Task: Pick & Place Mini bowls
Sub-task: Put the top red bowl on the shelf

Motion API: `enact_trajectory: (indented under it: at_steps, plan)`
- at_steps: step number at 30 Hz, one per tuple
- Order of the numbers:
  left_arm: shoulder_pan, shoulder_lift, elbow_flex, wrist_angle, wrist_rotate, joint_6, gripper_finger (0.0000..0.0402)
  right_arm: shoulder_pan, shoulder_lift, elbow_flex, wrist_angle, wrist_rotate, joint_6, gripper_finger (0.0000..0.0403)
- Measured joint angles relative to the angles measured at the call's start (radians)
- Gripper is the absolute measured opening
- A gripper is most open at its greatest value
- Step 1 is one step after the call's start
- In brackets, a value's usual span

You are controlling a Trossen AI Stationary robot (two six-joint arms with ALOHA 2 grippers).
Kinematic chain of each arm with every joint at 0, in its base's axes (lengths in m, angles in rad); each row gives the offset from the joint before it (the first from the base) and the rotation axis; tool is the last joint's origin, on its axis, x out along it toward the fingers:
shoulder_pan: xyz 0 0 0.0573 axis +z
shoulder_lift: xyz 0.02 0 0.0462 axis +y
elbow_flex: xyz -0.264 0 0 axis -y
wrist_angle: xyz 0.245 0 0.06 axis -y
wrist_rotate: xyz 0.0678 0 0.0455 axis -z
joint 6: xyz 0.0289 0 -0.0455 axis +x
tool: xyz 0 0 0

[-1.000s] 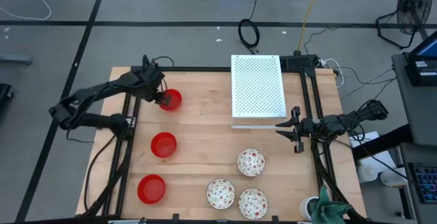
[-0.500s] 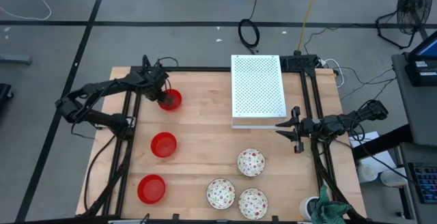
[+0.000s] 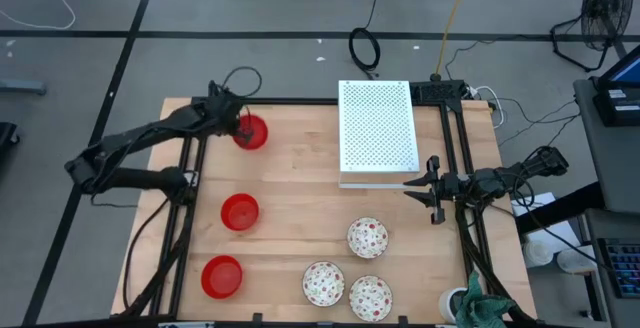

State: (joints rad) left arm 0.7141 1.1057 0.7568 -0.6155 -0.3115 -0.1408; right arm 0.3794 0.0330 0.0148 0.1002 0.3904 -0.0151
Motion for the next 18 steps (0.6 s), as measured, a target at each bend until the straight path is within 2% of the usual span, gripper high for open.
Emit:
enact_trajectory:
  at_steps: [4,10,18]
  plan:
    - [-0.102,-0.113,0.057,0.125,-0.069,0.132,0.0004,0.0,0.0,0.0,0.0,0.0,0.0,0.0094]
    - [-0.276,-0.237,0.072,0.432,-0.143,0.369,0.0004,0.0,0.0,0.0,0.0,0.0,0.0,0.0095]
    - [-0.457,-0.223,0.072,0.729,-0.141,0.698,0.0004,0.0,0.0,0.0,0.0,0.0,0.0,0.0095]
